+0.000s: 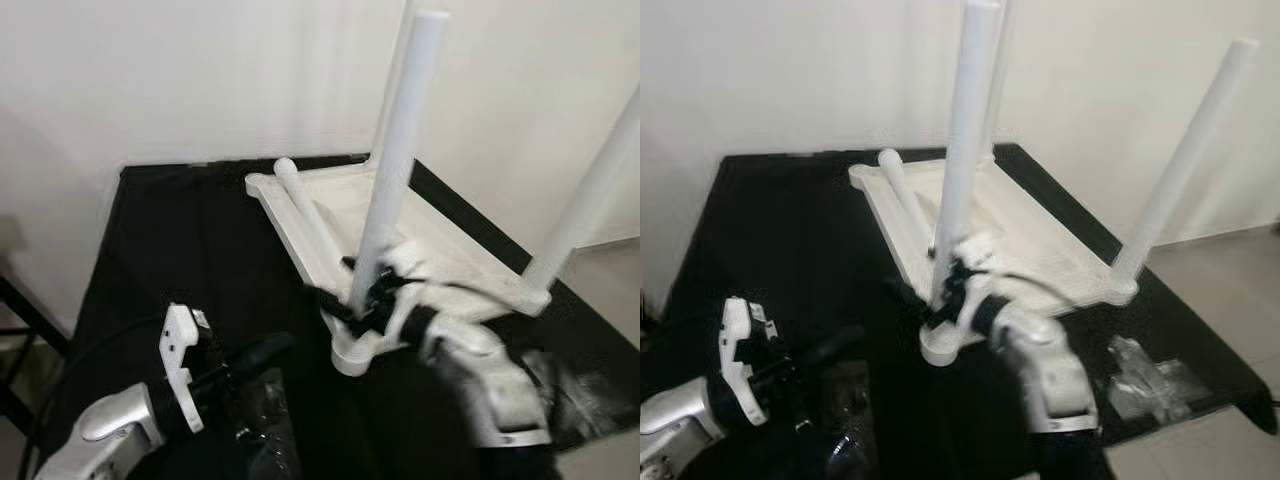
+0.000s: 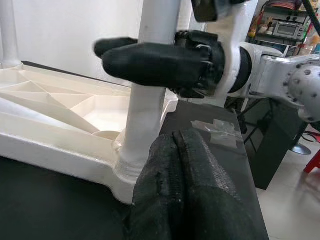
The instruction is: Building children table
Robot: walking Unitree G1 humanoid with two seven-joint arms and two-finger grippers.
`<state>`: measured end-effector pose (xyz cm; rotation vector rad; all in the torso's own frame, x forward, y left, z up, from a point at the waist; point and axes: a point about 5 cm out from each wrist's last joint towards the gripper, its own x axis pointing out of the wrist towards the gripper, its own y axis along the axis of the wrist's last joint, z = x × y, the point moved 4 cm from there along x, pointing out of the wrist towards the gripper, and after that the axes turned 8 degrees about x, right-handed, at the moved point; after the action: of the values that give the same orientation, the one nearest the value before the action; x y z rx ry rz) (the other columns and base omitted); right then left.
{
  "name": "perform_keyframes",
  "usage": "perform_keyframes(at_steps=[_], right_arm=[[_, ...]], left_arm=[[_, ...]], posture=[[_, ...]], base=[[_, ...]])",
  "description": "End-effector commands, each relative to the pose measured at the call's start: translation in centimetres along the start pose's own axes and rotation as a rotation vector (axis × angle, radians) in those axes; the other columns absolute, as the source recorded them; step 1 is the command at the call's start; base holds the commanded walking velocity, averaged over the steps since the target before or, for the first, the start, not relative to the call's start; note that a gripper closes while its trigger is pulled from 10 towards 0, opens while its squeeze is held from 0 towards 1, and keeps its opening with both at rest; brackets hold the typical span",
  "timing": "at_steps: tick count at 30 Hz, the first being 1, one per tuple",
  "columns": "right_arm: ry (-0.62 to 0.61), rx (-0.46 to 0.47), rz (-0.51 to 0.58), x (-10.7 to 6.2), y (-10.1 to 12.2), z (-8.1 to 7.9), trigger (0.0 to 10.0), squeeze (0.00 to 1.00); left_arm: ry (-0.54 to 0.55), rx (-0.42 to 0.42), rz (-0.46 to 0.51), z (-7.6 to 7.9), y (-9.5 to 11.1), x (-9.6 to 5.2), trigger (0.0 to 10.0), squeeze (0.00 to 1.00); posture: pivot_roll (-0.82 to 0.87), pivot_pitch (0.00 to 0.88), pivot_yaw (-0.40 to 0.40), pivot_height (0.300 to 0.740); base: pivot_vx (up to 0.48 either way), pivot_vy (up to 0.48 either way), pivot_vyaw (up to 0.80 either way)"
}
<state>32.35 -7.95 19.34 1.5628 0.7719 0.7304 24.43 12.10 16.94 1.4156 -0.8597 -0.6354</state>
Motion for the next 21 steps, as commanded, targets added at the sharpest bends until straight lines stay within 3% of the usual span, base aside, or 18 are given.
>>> perform_keyframes(at_steps=[1, 9, 10, 12, 13, 14, 21], right_arm=[[0.176, -0.051, -0.052, -0.1, 0.3, 0.0, 10.0, 0.00], [0.331, -0.044, -0.135, -0.2, 1.4, 2.4, 10.0, 0.00], [0.335, -0.037, -0.146, 0.0, 1.4, 2.7, 6.4, 0.00], [0.335, -0.037, -0.146, 0.0, 1.4, 2.7, 6.4, 0.00], [0.340, -0.032, -0.160, 0.1, 1.3, 3.1, 1.9, 0.00], [0.345, -0.023, -0.172, 0.1, 1.3, 3.4, 0.0, 0.00], [0.368, -0.010, -0.175, -0.2, 1.4, 3.8, 0.0, 0.00]], left_arm=[[-0.008, -0.014, 0.000, 0.0, -0.2, 0.1, 10.0, 0.00], [-0.006, -0.015, -0.003, 0.0, -0.5, 0.2, 10.0, 0.00], [-0.005, -0.016, -0.003, 0.0, -0.5, 0.3, 10.0, 0.00], [-0.005, -0.016, -0.003, 0.0, -0.5, 0.3, 10.0, 0.00], [-0.005, -0.016, -0.003, 0.0, -0.5, 0.3, 10.0, 0.00], [-0.005, -0.016, -0.003, 0.0, -0.6, 0.3, 10.0, 0.00], [-0.005, -0.017, -0.003, 0.0, -0.7, 0.4, 10.0, 0.00]], posture=[[0.06, 0.000, -0.099, 0.740], [0.08, 0.000, -0.104, 0.740], [0.08, 0.000, -0.105, 0.740], [0.08, 0.000, -0.105, 0.740], [0.09, 0.000, -0.107, 0.740], [0.09, 0.000, -0.106, 0.740], [0.10, 0.000, -0.108, 0.740]], base=[[0.000, 0.000, 0.00], [0.000, 0.000, 0.00], [0.000, 0.000, 0.00], [0.000, 0.000, 0.00], [0.000, 0.000, 0.00], [0.000, 0.000, 0.00], [0.000, 0.000, 0.00]])
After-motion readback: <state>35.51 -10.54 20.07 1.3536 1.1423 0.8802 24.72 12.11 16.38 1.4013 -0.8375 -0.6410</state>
